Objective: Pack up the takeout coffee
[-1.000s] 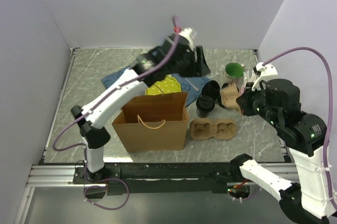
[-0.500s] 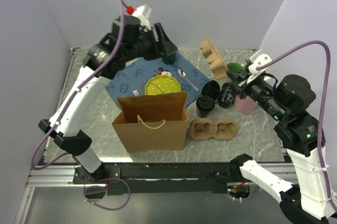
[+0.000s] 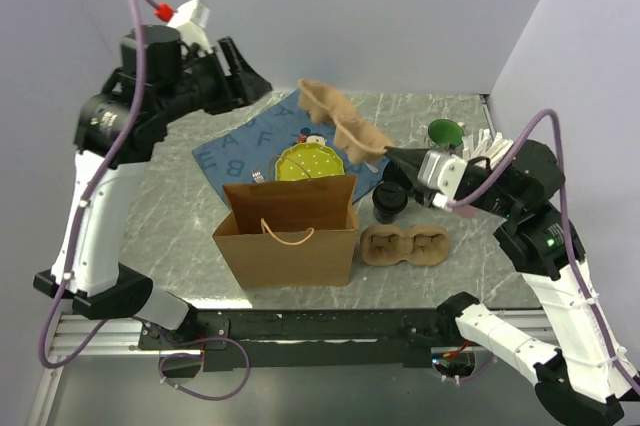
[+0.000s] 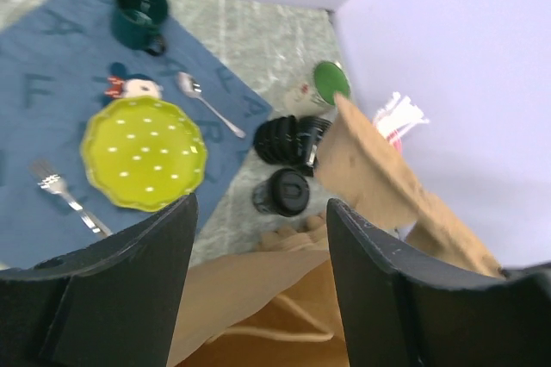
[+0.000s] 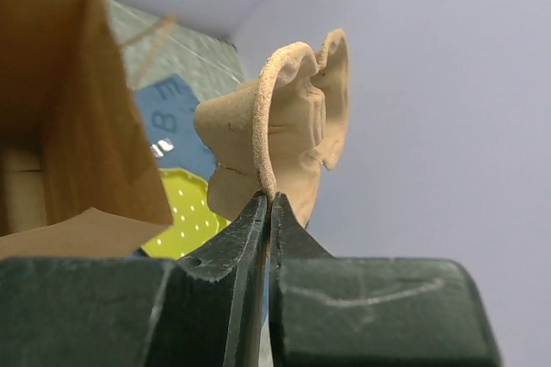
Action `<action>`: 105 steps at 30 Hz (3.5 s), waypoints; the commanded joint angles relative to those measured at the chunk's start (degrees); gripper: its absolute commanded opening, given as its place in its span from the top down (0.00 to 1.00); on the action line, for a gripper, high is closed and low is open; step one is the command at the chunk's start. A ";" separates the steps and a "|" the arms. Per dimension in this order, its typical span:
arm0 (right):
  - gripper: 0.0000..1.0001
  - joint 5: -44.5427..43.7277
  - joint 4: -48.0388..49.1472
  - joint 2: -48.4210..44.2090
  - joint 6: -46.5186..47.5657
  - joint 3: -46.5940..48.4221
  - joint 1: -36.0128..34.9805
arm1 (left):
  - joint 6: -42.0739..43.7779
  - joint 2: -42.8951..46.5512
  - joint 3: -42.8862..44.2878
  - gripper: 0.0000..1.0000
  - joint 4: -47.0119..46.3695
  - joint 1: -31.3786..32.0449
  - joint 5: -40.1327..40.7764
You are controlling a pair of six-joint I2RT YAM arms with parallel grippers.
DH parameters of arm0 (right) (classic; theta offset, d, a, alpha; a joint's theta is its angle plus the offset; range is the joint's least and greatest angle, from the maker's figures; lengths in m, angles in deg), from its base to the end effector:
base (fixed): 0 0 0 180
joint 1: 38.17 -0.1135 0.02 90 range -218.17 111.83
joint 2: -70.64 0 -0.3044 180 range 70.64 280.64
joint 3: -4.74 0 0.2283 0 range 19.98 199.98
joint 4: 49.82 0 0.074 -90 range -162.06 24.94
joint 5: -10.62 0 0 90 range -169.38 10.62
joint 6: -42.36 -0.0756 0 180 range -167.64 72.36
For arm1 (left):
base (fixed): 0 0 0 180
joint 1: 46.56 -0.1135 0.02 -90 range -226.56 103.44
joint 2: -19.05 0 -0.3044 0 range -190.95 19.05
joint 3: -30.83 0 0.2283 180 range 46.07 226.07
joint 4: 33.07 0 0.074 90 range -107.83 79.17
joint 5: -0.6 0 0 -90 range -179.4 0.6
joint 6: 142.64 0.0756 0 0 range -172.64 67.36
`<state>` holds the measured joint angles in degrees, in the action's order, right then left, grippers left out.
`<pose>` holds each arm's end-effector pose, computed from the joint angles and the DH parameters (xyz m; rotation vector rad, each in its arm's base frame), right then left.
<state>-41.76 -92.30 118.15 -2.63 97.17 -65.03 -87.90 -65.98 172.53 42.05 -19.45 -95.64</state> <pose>0.0771 0.0908 0.5049 -1.2711 0.8735 0.2496 0.2282 -0.1260 0.5603 -0.0631 1.9800 -0.8309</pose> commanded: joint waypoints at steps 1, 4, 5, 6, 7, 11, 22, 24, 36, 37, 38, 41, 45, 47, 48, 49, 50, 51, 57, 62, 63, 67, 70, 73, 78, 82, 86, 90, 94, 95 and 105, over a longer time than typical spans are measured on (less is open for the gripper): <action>1.00 6.85 5.37 -2.24 8.24 -1.43 -2.76 | 2.04 2.06 4.15 0.33 4.72 -5.21 -3.75; 1.00 6.06 -1.11 -0.84 13.07 1.64 -5.92 | 2.04 2.42 3.19 0.32 2.19 -7.42 -12.35; 1.00 5.88 -1.75 -0.66 14.73 2.17 -7.15 | 1.87 3.11 2.49 0.32 1.04 -8.04 -15.35; 1.00 5.62 -1.85 -0.57 15.27 2.26 -7.95 | 1.35 3.29 1.87 0.34 0.07 -8.48 -17.73; 1.00 5.01 -1.93 -0.49 15.89 2.18 -8.48 | 1.17 3.30 1.87 0.34 -0.89 -9.00 -20.97; 1.00 3.95 -2.98 0.92 17.91 4.19 -11.72 | 1.16 0.93 5.02 0.38 1.90 -9.53 -24.77; 1.00 -2.29 -4.84 2.33 24.33 4.55 -17.45 | 5.38 -0.13 4.59 0.45 11.40 -9.71 -30.94; 1.00 -2.38 -4.66 2.33 24.51 3.94 -17.53 | 6.08 -0.57 4.51 0.48 12.97 -9.71 -31.63; 1.00 -0.98 -4.66 4.00 24.34 4.64 -18.06 | 8.37 -1.72 3.89 0.69 12.99 -9.71 -28.66; 0.95 -1.24 -3.88 3.82 22.16 3.94 -18.06 | 8.11 -1.37 3.54 0.73 11.68 -9.71 -28.30; 0.90 -1.41 -1.95 3.56 20.48 3.67 -18.23 | 7.41 -1.19 3.28 0.78 11.14 -9.71 -27.87; 0.68 -1.25 0.09 3.56 11.26 3.32 -18.06 | 6.18 -0.48 2.84 0.91 8.78 -9.80 -26.72; 0.61 1.57 1.74 2.16 3.00 0.53 -18.06 | 4.25 2.06 1.17 0.94 4.38 -10.32 -24.35; 0.60 2.27 3.94 0.14 -3.42 -1.50 -18.06 | 2.58 3.29 -1.02 0.95 1.84 -10.76 -22.51; 0.60 1.93 7.43 -0.30 -6.66 -2.99 -18.15 | 1.87 4.69 -1.90 0.95 -0.96 -11.03 -21.89; 0.62 1.14 9.30 -1.18 -14.26 -3.62 -18.15 | 0.56 5.49 -2.96 0.95 -2.64 -11.12 -21.36; 0.63 0.18 11.40 -1.36 -18.34 -4.06 -18.06 | -0.06 6.36 -5.32 0.95 -4.23 -11.29 -20.40; 0.67 -4.62 14.90 -1.54 -28.48 -4.50 -18.15 | -0.67 7.85 -6.38 0.95 -7.20 -11.29 -19.35; 0.73 -31.45 -5.12 10.56 -73.23 20.45 -18.06 | -3.14 12.69 -11.66 0.94 -12.94 -11.47 -11.27; 0.73 -34.28 -27.32 24.82 -90.25 39.25 -17.89 | -3.84 16.56 -16.93 0.93 -15.75 -11.47 -7.21; 0.74 -34.90 -28.12 25.26 -95.76 40.05 -17.97 | -4.11 17.44 -17.64 0.93 -16.02 -11.38 -7.12; 0.75 -36.04 -26.72 24.39 -101.61 36.90 -18.06 | -5.42 18.85 -19.49 0.93 -15.93 -11.47 -6.77; 0.74 -36.49 -30.84 25.61 -101.97 38.21 -17.89 | -6.65 20.17 -20.98 0.93 -16.72 -11.47 -6.42; 0.72 -33.42 -25.51 23.70 -101.79 33.40 -18.06 | -7.27 21.22 -22.82 0.93 -17.25 -11.38 -6.07; 0.69 -32.09 -17.86 20.27 -104.86 24.44 -18.06 | -7.10 22.28 -24.50 0.94 -16.64 -11.38 -5.54; 0.66 -33.22 -11.34 17.10 -106.09 19.67 -18.50 | -7.01 22.81 -25.73 0.92 -16.98 -11.47 -5.89; 0.63 -33.23 -7.04 15.60 -106.54 16.34 -18.68 | -7.19 23.16 -25.91 0.92 -16.90 -11.47 -5.89; 0.62 -33.76 -1.41 13.49 -106.36 13.34 -18.76 | -6.92 23.34 -26.08 0.92 -16.55 -11.47 -5.62; 0.60 -34.73 -0.71 14.10 -104.61 14.04 -18.94 | -7.36 23.07 -26.08 0.92 -16.55 -11.47 -6.15; 0.60 -34.90 -0.44 14.19 -104.26 14.30 -18.85 | -7.45 22.98 -26.08 0.92 -16.55 -11.47 -6.24; 0.60 -35.70 -1.24 17.09 -104.34 15.45 -18.94 | -9.38 22.63 -26.69 0.93 -17.51 -11.47 -8.43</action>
<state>-76.55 -95.69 134.15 -107.59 110.94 -83.43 -94.90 -43.80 146.12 27.64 -30.64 -101.85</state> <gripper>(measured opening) 0.405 0.116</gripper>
